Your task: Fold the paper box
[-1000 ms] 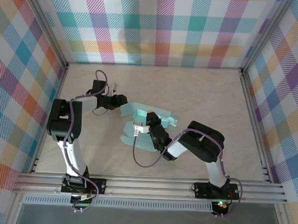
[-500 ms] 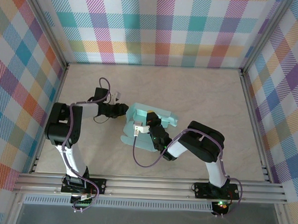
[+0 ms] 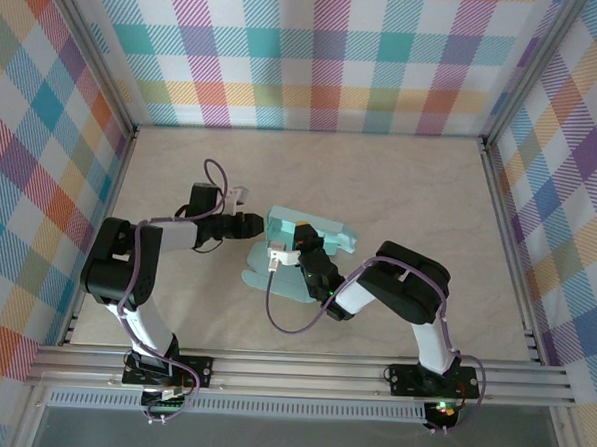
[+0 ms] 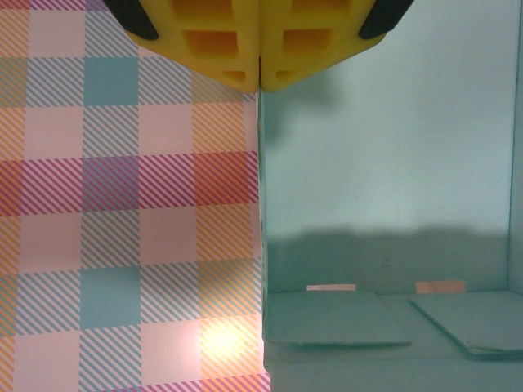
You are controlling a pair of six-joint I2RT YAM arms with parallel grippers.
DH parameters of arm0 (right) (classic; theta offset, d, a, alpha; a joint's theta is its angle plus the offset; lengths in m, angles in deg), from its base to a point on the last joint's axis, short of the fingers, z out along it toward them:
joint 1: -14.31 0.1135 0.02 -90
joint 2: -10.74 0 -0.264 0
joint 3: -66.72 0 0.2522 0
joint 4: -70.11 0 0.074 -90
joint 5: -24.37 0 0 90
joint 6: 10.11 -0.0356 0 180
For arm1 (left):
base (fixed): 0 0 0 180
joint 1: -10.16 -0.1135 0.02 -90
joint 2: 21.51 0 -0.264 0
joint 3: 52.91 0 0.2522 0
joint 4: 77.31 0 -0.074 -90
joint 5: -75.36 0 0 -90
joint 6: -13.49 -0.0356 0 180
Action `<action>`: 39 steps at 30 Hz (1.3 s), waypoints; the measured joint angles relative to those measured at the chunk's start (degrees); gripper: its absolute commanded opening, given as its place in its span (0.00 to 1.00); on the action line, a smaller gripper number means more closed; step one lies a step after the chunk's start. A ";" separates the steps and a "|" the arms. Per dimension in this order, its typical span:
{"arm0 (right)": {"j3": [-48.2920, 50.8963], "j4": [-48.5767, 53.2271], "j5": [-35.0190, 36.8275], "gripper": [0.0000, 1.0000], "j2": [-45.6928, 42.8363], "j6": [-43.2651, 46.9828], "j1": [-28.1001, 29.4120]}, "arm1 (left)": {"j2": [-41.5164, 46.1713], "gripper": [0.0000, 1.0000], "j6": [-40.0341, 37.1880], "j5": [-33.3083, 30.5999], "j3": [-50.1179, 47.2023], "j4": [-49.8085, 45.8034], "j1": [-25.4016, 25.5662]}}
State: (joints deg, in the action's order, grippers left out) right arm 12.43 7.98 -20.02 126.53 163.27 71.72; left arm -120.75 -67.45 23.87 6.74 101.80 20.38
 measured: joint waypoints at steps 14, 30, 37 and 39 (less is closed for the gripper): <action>0.00 0.33 0.26 0.00 -0.02 -1.01 -0.07 | 1.95 0.47 -1.11 -2.56 -5.22 6.19 2.54; 0.02 5.79 0.17 0.00 -2.82 -5.22 -0.04 | 3.28 0.42 -5.90 -8.00 -7.06 8.68 7.69; 0.02 6.84 0.20 0.00 -3.13 -6.51 -0.07 | 3.50 0.38 -6.12 -7.72 -7.37 9.99 7.78; 0.02 7.02 0.20 0.00 -3.15 -6.71 -0.07 | 3.74 0.36 -6.14 -7.50 -7.54 10.25 7.80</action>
State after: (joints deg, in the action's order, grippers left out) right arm 12.45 14.99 -19.82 123.38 156.56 71.65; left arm -117.01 -73.59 16.37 -0.80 112.05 28.18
